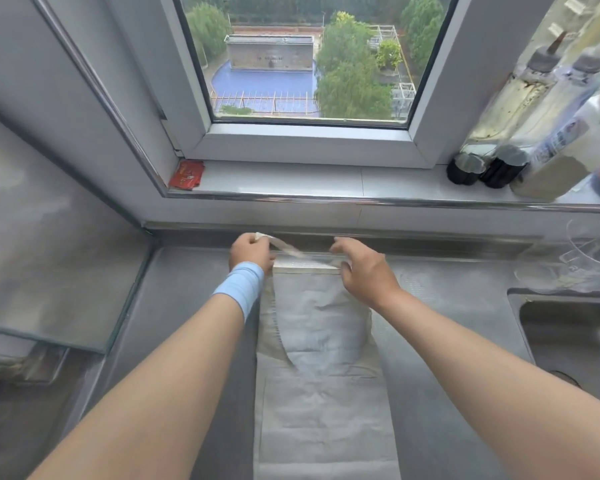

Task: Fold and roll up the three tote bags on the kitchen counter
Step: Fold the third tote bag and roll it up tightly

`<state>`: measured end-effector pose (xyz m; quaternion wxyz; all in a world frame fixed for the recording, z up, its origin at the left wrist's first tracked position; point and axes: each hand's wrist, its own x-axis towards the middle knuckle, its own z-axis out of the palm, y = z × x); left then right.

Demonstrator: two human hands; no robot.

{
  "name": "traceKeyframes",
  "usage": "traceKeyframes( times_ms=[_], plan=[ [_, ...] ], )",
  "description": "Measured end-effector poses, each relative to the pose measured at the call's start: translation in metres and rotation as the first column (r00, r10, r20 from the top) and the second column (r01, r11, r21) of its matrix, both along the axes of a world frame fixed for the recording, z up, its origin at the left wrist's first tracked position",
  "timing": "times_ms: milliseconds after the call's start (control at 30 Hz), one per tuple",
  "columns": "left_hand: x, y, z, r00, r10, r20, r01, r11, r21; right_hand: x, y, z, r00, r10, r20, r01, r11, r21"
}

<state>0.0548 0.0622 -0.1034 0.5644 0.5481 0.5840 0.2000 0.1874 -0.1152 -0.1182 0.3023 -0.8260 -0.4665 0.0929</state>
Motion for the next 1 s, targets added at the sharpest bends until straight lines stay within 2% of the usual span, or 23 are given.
traceKeyframes(
  times_ms=[33,100,167,233,300,367,433,467,567,633,700,767,867,933,1000],
  plan=[
    [-0.004,0.004,0.000,1.000,0.002,-0.029,-0.002,1.000,0.010,0.002,-0.003,-0.005,0.999,-0.008,0.049,0.010,0.999,-0.046],
    [-0.015,0.004,-0.002,0.975,-0.043,-0.219,0.064,0.994,0.093,0.004,-0.007,-0.014,0.991,-0.076,0.114,0.099,0.971,-0.217],
    [-0.021,-0.006,-0.003,0.925,-0.070,-0.372,0.157,0.965,0.209,0.008,-0.009,-0.020,0.972,-0.215,0.097,0.236,0.896,-0.376],
    [-0.021,-0.017,-0.008,0.900,-0.153,-0.407,0.305,0.889,0.341,0.012,-0.011,-0.025,0.944,-0.326,0.047,0.308,0.823,-0.477],
    [-0.014,-0.028,-0.015,0.824,-0.355,-0.441,0.527,0.766,0.368,0.016,-0.012,-0.030,0.922,-0.385,-0.031,0.313,0.792,-0.524],
    [-0.003,-0.039,-0.022,0.676,-0.536,-0.506,0.726,0.605,0.329,0.021,-0.011,-0.034,0.918,-0.385,-0.091,0.284,0.801,-0.527],
    [0.011,-0.052,-0.025,0.501,-0.628,-0.596,0.862,0.420,0.283,0.027,-0.010,-0.036,0.941,-0.336,-0.046,0.264,0.810,-0.524],
    [0.017,-0.057,-0.027,0.430,-0.647,-0.630,0.900,0.358,0.247,0.030,-0.008,-0.034,0.944,-0.329,-0.008,0.280,0.815,-0.507],
    [0.033,-0.064,-0.035,0.285,-0.684,-0.671,0.952,0.283,0.116,0.041,0.000,-0.025,0.938,-0.346,0.033,0.335,0.872,-0.358],
    [0.041,-0.066,-0.043,0.214,-0.702,-0.679,0.969,0.239,0.058,0.049,0.008,-0.017,0.960,-0.282,-0.001,0.274,0.934,-0.230],
    [0.048,-0.067,-0.049,0.213,-0.705,-0.677,0.970,0.237,0.058,0.052,0.017,-0.008,0.980,-0.179,-0.090,0.169,0.980,-0.104],
    [0.055,-0.066,-0.051,0.274,-0.697,-0.663,0.949,0.309,0.068,0.052,0.020,-0.002,0.979,-0.105,-0.174,0.111,0.994,0.021],
    [0.068,-0.065,-0.053,0.296,-0.693,-0.658,0.935,0.350,0.052,0.049,0.012,-0.003,0.977,-0.155,-0.143,0.171,0.980,0.105],
    [0.078,-0.066,-0.052,0.337,-0.714,-0.614,0.928,0.362,0.089,0.046,-0.001,-0.011,0.952,-0.273,-0.137,0.282,0.958,0.053],
    [0.088,-0.069,-0.050,0.377,-0.726,-0.575,0.918,0.377,0.124,0.040,-0.016,-0.021,0.903,-0.396,-0.165,0.367,0.913,-0.180]
  ],
)
